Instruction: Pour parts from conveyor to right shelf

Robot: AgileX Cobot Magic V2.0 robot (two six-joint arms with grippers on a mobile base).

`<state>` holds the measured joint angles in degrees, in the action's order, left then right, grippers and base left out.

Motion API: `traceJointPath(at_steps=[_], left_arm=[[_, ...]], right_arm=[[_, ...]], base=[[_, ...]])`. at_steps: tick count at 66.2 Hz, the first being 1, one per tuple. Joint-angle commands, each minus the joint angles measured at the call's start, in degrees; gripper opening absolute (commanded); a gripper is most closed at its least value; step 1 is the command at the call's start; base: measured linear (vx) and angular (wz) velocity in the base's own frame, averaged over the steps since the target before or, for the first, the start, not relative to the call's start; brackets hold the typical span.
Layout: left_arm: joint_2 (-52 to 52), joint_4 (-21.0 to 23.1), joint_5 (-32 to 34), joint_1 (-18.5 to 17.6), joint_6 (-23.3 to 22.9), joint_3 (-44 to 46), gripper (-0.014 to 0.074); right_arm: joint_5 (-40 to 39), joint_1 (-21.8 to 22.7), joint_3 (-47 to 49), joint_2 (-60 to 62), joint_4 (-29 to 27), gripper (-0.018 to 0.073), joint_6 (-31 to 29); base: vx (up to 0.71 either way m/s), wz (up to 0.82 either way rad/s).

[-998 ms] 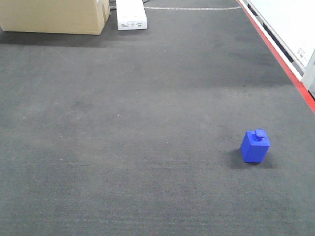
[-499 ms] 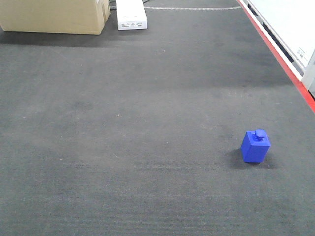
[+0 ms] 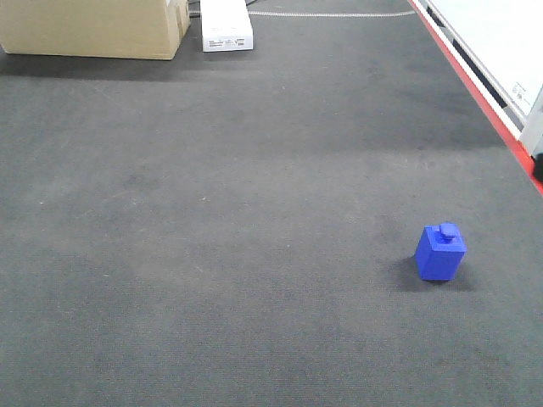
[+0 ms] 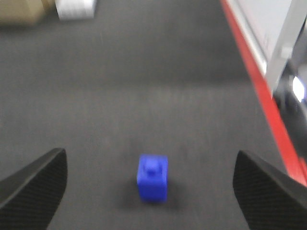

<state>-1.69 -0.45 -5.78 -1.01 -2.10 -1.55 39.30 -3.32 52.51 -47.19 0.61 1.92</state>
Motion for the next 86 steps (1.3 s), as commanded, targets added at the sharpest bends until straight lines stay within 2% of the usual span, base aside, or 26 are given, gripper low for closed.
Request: traceJointPath(at_steps=[1,19,32,41,58,86], left_arm=[[-0.95,0.45,4.5,-0.42,-0.49,1.12,-0.0006],[-0.95,0.45,4.5,-0.42,-0.49,1.12,-0.0006],[-0.95,0.45,4.5,-0.42,-0.49,1.12,-0.0006],[-0.95,0.45,4.5,-0.42,-0.49,1.12,-0.0006],[-0.95,0.45,4.5,-0.42,-0.49,1.12,-0.0006],[-0.95,0.45,4.5,-0.42,-0.49,1.12,-0.0006]], right_arm=[[4.17,0.04,6.61,-6.1,0.14,0.0648,-1.15],[16.35,0.04,18.39,-24.94,0.14,0.0637,-3.13],[21.49,0.04,23.78,-36.68,-0.61,0.0634,-3.13],[23.37,0.04,26.15,-43.43,-2.08,0.063,-5.23],[22.06,0.04,27.01,-51.43,-2.81,0.0623,-6.59],[14.13,0.09,27.01,-58.67,-1.37,0.061,-7.17]], base=[[0.0,0.0],[0.0,0.0],[0.0,0.0],[0.0,0.0],[0.0,0.0],[0.0,0.0]])
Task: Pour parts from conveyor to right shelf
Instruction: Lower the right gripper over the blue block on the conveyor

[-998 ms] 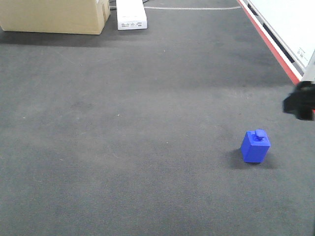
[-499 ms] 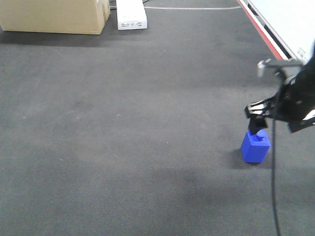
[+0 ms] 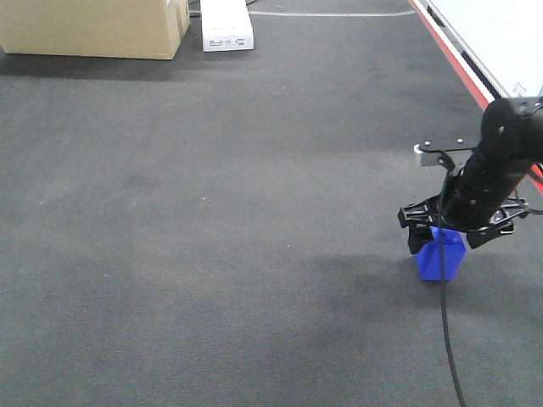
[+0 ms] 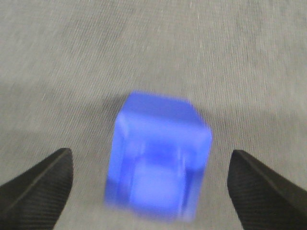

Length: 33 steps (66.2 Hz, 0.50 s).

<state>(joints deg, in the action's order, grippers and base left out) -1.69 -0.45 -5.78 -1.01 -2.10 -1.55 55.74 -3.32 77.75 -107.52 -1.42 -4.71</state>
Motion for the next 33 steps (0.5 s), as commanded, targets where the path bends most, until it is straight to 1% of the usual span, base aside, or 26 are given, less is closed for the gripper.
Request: traceJointPath(at_steps=[1,11,20,26,33], left_arm=[[-0.95,0.45,4.5,-0.42,-0.49,1.12,-0.0006],[-0.95,0.45,4.5,-0.42,-0.49,1.12,-0.0006],[-0.95,0.45,4.5,-0.42,-0.49,1.12,-0.0006],[-0.95,0.45,4.5,-0.42,-0.49,1.12,-0.0006],[-0.95,0.45,4.5,-0.42,-0.49,1.12,-0.0006]], right_arm=[[-2.53,0.09,1.77,1.48,0.66,0.061,-0.54],[-3.2,0.09,1.77,0.21,0.66,0.0594,-0.54],[-4.01,0.09,1.77,-0.16,0.66,0.0532,-0.06],[-4.64,0.09,1.77,-0.36,0.66,0.0444,1.43],[-4.95,0.09,1.77,-0.45,0.66,0.0268,2.75]], base=[[0.0,0.0],[0.0,0.0],[0.0,0.0],[0.0,0.0],[0.0,0.0]])
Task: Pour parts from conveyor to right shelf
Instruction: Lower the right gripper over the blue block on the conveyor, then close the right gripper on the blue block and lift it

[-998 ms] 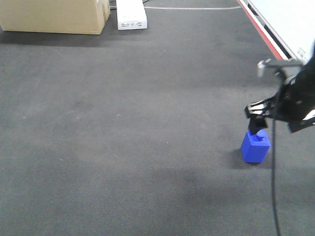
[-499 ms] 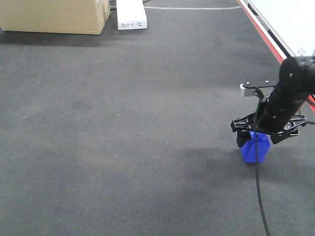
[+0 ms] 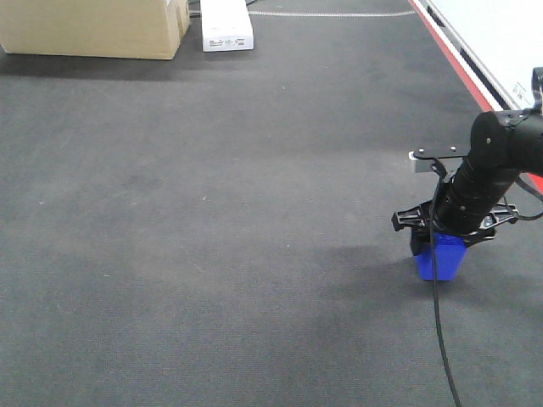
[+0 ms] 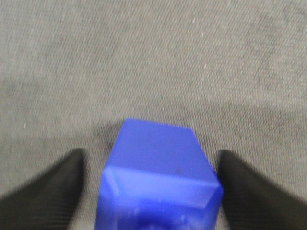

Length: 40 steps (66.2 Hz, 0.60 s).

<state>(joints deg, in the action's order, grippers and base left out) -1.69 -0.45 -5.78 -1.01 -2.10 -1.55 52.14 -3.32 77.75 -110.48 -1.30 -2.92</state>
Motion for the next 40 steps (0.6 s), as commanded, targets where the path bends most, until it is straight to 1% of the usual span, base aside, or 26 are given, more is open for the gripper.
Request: traceJointPath(at_steps=[1,2,8,9,25,34,40], left_arm=[[-0.95,0.45,4.5,-0.42,-0.49,1.12,-0.0006],[-0.95,0.45,4.5,-0.42,-0.49,1.12,-0.0006],[-0.95,0.45,4.5,-0.42,-0.49,1.12,-0.0006],[-0.95,0.45,4.5,-0.42,-0.49,1.12,-0.0006],[-0.95,0.45,4.5,-0.42,-0.49,1.12,-0.0006],[-0.95,0.45,4.5,-0.42,-0.49,1.12,-0.0006],[-0.95,0.45,4.5,-0.42,-0.49,1.12,-0.0006]], right_arm=[[-1.41,0.09,1.77,2.51,0.54,0.0238,0.96],[-1.46,0.09,1.77,2.51,0.54,0.0192,0.96],[-1.53,0.09,1.77,2.72,0.54,-0.0003,1.11],[-1.53,0.09,1.77,2.72,0.54,-0.0016,1.21],[-2.98,0.09,1.67,8.21,0.28,-0.0009,1.03],[-4.56,0.09,0.35,15.42,-0.95,-0.0009,0.87],[-8.0,0.09,-3.65,22.16,-1.63,-0.0009,0.08]], base=[[0.0,0.0],[0.0,0.0],[0.0,0.0],[0.0,0.0],[0.0,0.0],[0.0,0.0],[0.0,0.0]])
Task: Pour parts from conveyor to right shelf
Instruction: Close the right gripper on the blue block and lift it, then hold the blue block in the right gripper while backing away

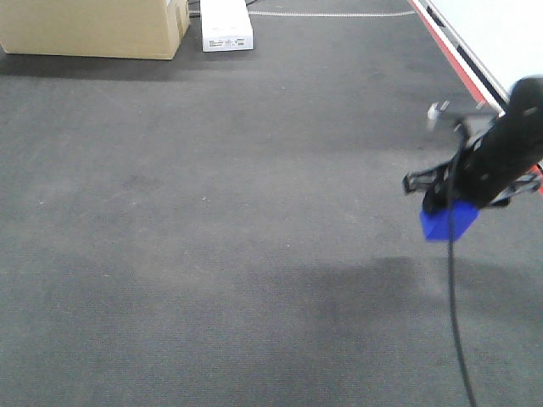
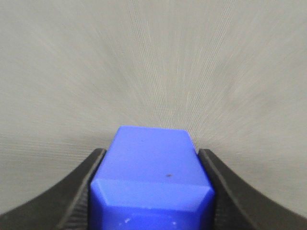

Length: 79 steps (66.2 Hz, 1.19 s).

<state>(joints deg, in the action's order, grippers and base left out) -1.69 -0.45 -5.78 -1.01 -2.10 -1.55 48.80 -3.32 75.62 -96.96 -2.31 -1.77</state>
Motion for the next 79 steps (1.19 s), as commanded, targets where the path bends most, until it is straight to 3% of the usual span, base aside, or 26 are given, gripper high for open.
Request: traceJointPath(at_steps=[1,24,34,44,51,57,79], left_arm=[[-0.95,0.45,4.5,-0.42,-0.49,1.12,-0.0006],[-0.95,0.45,4.5,-0.42,-0.49,1.12,-0.0006],[-0.95,0.45,4.5,-0.42,-0.49,1.12,-0.0006],[-0.95,0.45,4.5,-0.42,-0.49,1.12,-0.0006],[-0.95,0.45,4.5,-0.42,-0.49,1.12,-0.0006],[-0.93,0.45,4.52,-0.42,-0.49,1.12,-0.0006],[-1.02,0.45,4.52,-0.42,-0.49,1.12,-0.0006]], right_arm=[[-5.37,0.09,-2.83,9.83,-0.62,-0.0009,-1.23],[-28.33,0.09,-33.85,47.85,-0.62,-0.0009,-1.94],[-34.01,0.09,-44.44,67.96,-0.44,-0.0009,-1.94],[-30.15,0.09,-51.97,88.14,0.57,-0.0006,-1.94],[-20.35,0.09,-53.38,99.13,2.31,-0.0004,-0.74],[-13.13,0.07,-52.94,97.01,3.5,-0.0004,0.4],[-16.63,0.08,-52.94,96.01,5.7,-0.0004,0.4]], base=[[0.0,0.0],[0.0,0.0],[0.0,0.0],[0.0,0.0],[0.0,0.0],[0.0,0.0],[0.0,0.0]])
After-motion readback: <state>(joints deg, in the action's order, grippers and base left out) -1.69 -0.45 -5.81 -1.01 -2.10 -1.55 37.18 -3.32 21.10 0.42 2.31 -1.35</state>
